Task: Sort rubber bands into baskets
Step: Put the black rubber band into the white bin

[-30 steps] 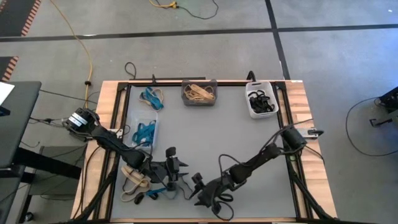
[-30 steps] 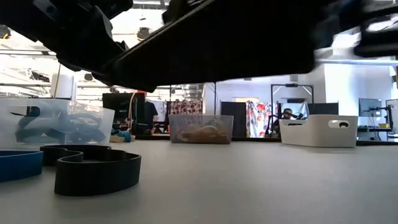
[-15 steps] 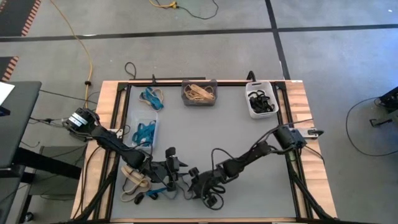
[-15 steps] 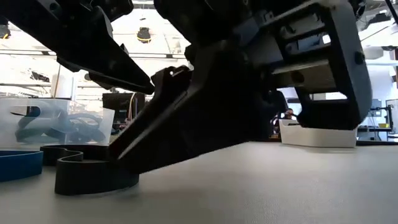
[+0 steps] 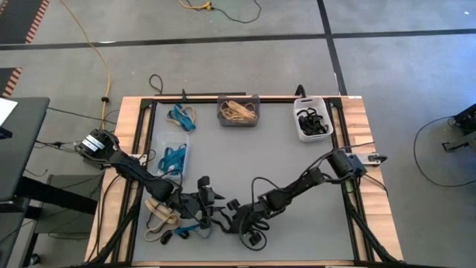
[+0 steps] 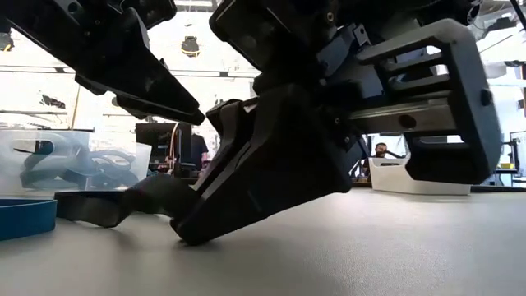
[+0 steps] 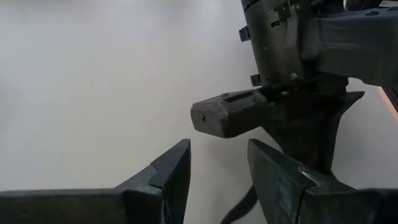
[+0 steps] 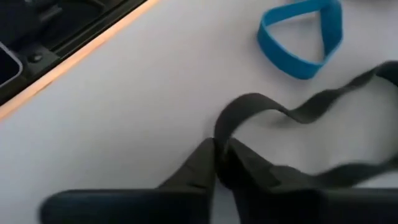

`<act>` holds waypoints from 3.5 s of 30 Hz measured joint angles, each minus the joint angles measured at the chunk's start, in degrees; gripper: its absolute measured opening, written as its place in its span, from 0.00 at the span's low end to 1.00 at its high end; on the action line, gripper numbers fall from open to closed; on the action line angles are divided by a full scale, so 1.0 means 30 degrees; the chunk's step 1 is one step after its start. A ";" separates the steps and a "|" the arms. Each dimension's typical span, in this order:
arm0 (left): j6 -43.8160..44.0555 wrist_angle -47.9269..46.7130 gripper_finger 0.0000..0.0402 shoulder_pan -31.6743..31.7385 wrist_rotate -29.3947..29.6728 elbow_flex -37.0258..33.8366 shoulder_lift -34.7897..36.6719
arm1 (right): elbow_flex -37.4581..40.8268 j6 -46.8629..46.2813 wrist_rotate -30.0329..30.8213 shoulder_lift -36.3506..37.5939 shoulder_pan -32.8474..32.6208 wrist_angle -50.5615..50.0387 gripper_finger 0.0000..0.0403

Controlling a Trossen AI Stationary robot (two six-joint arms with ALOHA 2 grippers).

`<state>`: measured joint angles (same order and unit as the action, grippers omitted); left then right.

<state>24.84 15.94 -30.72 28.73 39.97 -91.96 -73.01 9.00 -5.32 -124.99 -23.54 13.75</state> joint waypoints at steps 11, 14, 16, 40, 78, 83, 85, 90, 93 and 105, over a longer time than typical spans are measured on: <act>0.0924 -0.0935 0.37 0.0000 -0.0111 0.0001 0.0000 | -0.0419 0.1031 0.1270 0.0608 -0.0659 -0.2625 0.06; 0.1362 -0.1545 0.37 0.0000 -0.0153 0.0007 0.0000 | -0.0456 0.1078 0.2557 0.1408 -0.1056 -0.4824 0.06; 0.1559 -0.1816 0.37 0.0000 -0.0142 0.0007 0.0000 | -0.0444 0.1075 0.3205 0.2023 -0.1293 -0.5841 0.06; 0.0885 -0.1952 0.37 0.0019 0.0246 0.0007 0.0000 | -0.0459 -0.2007 1.1325 1.1747 -0.2625 -1.8823 0.06; -0.1858 0.1209 0.37 0.0044 0.2084 0.0007 0.0000 | -0.0452 -0.3719 1.4735 1.9097 0.8893 -2.8074 0.06; -0.2367 0.1224 0.37 0.0044 0.2164 0.0007 0.0000 | -0.0452 -0.3792 1.4352 1.9078 1.1378 -2.8416 0.06; -0.2590 0.1217 0.37 0.0044 0.2164 0.0007 0.0000 | -0.0452 -0.4080 1.4000 1.9081 1.2415 -2.8543 0.06; -0.2738 0.1070 0.37 0.0044 0.2164 0.0007 0.0000 | -0.0400 -0.4862 1.2194 1.9081 1.5142 -2.8784 0.06; -0.2739 0.0828 0.37 0.0044 0.2157 0.0007 0.0000 | 0.0030 -0.4936 1.1438 1.9074 1.6575 -2.8669 0.06; -0.2705 0.0801 0.37 0.0044 0.2154 0.0007 0.0000 | 0.4228 -0.4264 0.8719 1.9059 2.1074 -2.4906 0.06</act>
<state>16.72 18.35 -30.59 35.19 39.99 -91.96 -60.33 -3.79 20.84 -67.81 39.69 -60.97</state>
